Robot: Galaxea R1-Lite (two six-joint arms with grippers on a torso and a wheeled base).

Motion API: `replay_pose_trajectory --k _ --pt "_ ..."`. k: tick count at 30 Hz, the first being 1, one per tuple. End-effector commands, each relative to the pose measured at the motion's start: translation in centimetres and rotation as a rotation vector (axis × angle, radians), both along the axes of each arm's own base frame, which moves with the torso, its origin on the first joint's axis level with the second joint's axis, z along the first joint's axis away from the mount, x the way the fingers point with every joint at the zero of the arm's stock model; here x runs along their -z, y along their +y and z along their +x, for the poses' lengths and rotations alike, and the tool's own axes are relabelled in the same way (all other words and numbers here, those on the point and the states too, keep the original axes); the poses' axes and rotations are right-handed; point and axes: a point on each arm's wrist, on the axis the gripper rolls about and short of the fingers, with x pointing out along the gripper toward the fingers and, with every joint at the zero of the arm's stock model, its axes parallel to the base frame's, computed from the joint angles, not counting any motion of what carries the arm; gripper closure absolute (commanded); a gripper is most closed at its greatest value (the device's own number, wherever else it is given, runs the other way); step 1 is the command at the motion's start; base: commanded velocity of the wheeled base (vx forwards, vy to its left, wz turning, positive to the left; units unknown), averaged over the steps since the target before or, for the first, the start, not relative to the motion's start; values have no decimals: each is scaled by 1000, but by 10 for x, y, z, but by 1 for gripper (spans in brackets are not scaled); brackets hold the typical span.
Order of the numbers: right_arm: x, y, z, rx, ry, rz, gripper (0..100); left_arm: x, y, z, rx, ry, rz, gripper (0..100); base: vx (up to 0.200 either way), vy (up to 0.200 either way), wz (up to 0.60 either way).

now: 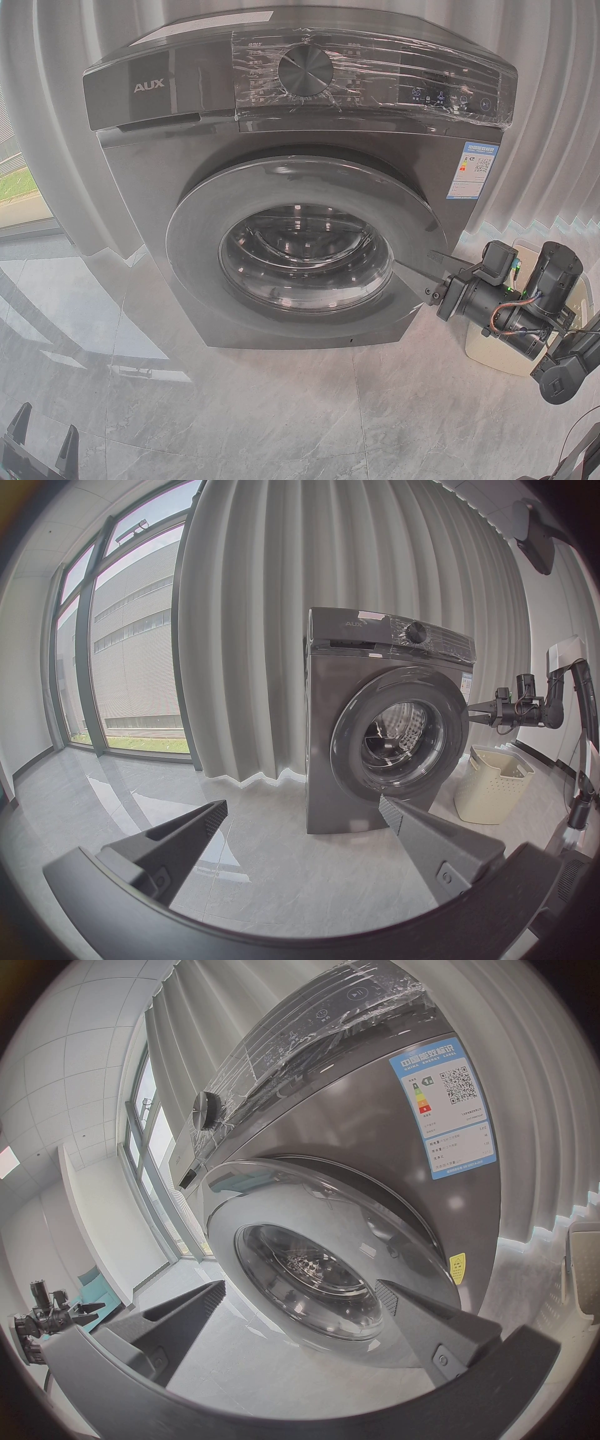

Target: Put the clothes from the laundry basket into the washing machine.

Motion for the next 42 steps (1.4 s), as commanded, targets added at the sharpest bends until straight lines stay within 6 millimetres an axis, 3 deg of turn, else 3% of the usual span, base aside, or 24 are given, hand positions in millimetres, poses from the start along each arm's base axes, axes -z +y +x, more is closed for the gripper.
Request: replay_pose_trajectory --k 1,10,17,42 --pt "-4 3 1 -10 -15 10 0 5 0 0 0 1 -1 0 0 0 0" --pt "-6 6 8 34 -41 29 0 5 0 0 -2 3 -3 0 133 0 0" --pt "-1 10 16 57 -62 42 0 5 0 0 -2 1 0 0 0 0 0" --pt "-3 4 9 64 -69 33 0 5 0 0 0 1 -1 0 0 0 0"
